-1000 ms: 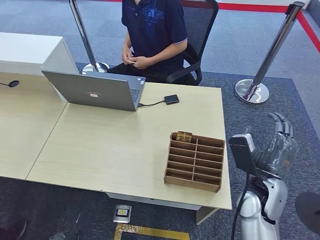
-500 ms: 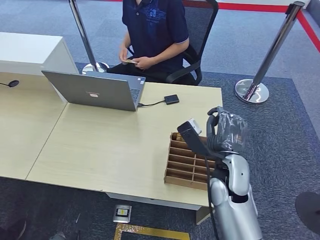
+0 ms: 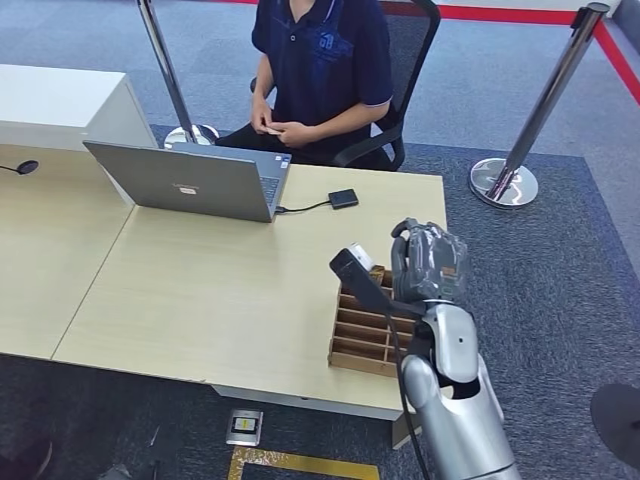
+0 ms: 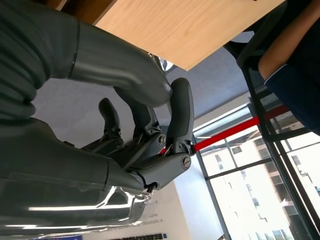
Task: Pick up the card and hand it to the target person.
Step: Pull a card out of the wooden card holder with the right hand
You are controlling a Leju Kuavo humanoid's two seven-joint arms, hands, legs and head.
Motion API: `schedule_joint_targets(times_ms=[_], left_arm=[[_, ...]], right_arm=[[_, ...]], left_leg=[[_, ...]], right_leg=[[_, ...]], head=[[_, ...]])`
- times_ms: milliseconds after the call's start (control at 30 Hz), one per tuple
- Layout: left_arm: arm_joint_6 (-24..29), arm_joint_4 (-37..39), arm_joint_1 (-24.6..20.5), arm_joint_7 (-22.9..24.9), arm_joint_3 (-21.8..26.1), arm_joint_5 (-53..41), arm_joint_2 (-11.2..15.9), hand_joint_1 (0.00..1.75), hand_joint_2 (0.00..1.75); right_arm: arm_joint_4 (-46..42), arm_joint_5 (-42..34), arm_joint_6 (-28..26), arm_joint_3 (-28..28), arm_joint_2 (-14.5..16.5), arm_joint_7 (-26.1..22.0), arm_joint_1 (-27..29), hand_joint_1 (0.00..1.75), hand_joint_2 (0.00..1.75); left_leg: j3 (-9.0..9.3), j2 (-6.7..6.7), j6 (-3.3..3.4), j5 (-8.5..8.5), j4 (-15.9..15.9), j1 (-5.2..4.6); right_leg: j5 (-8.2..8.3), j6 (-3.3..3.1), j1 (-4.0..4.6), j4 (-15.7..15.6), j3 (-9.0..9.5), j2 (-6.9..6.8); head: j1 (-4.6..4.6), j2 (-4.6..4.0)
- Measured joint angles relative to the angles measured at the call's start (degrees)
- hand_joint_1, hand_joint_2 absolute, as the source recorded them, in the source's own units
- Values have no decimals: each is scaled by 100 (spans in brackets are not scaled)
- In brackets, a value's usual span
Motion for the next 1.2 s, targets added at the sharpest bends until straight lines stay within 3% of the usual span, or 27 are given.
schedule_joint_targets(times_ms=[333, 600, 800, 1067, 1133, 1200], left_arm=[[0, 3, 0, 0, 2, -22, 2, 0, 0], [0, 6, 0, 0, 7, -13, 2, 0, 0], [3, 7, -1, 0, 33, 37, 2, 0, 0], [11, 8, -1, 0, 37, 45, 2, 0, 0], [11, 9, -1, 1, 38, 45, 2, 0, 0], [11, 9, -1, 3, 38, 44, 2, 0, 0]], right_arm=[[136, 151, 251, 149, -54, 173, -14, 105, 175], [317, 161, 314, 225, -55, 190, -87, 143, 175], [517, 136, 309, 314, -48, 187, -200, 148, 175], [729, 118, 291, 363, -45, 187, -295, 128, 175], [757, 118, 289, 365, -45, 187, -301, 117, 175], [778, 118, 289, 366, -45, 187, -309, 93, 175]], left_leg=[[0, 0, 0, 0, 0, 0], [0, 0, 0, 0, 0, 0], [0, 0, 0, 1, 0, 0], [0, 0, 0, 1, 0, 0], [0, 0, 0, 1, 0, 0], [0, 0, 0, 1, 0, 0]], right_leg=[[0, 0, 0, 0, 0, 0], [0, 0, 0, 0, 0, 0], [0, 0, 0, 0, 0, 0], [0, 0, 0, 0, 0, 0], [0, 0, 0, 0, 0, 0], [0, 0, 0, 0, 0, 0]], head=[[-1, 0], [0, 0], [0, 0], [0, 0], [-1, 0], [-1, 0]])
